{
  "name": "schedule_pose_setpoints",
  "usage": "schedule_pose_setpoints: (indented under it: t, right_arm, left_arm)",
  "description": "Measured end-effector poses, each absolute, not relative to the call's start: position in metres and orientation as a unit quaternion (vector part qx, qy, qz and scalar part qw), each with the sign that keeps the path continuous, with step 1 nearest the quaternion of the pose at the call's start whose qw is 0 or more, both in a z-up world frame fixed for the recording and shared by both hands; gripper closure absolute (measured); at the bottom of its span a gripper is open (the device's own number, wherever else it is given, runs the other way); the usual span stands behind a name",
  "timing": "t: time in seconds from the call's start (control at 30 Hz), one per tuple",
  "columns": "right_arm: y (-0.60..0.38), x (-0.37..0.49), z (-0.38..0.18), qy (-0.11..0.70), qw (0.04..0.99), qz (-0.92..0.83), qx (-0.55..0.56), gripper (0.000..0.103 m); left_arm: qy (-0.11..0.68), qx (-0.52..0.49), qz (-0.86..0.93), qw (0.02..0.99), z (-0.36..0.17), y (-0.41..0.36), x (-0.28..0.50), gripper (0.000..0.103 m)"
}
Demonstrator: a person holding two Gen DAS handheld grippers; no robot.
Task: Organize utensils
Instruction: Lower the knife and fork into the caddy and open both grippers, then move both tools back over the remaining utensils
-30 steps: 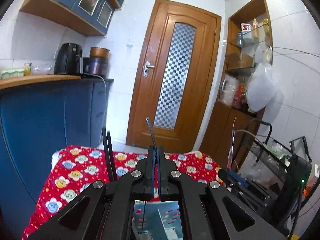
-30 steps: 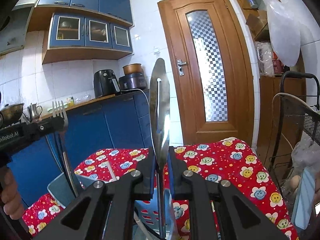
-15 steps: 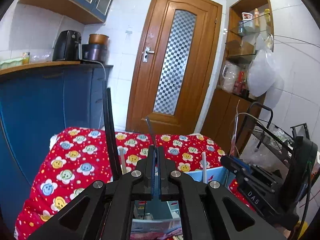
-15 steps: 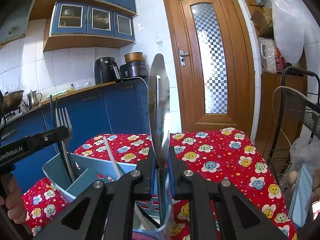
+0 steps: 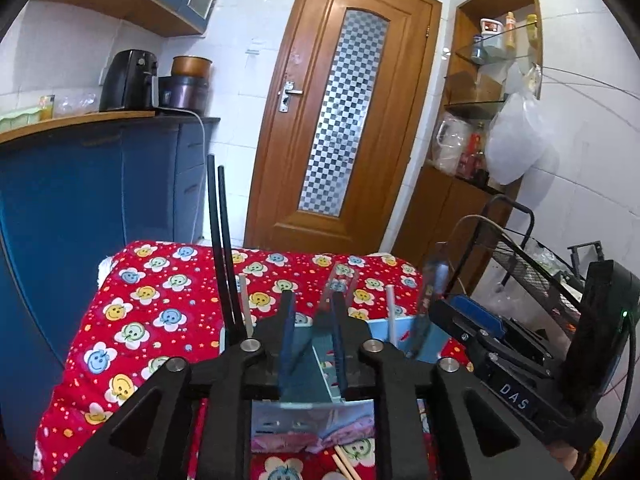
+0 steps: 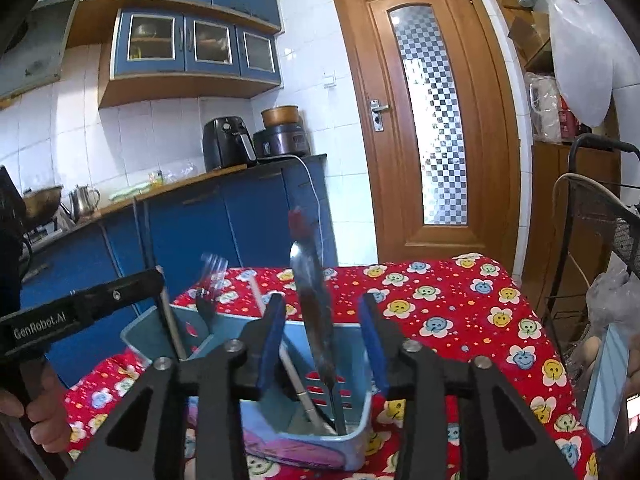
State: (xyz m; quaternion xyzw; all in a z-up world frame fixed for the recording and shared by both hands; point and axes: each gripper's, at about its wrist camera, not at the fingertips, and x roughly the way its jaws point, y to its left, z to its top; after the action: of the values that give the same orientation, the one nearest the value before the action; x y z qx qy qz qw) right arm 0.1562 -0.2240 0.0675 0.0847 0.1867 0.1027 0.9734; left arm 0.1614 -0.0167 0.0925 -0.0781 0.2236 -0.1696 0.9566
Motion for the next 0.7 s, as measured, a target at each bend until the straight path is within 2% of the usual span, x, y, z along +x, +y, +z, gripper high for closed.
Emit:
schedule_pose_setpoints:
  t: [0.1, 0.7]
  right_arm:
    - [-0.225, 0.143, 0.076, 0.180, 0.974, 0.103, 0.093, 0.055]
    - [-0.201, 0.049, 0.099, 0.235, 0.963, 0.109, 0.073, 0.055]
  left_arm:
    - [0.227, -0.079, -0.170, 0.956, 0.097, -0.015, 0.150, 0.084]
    - [0.292, -0.071, -0.148, 0.942, 0.103, 0.012, 0.064, 0.084]
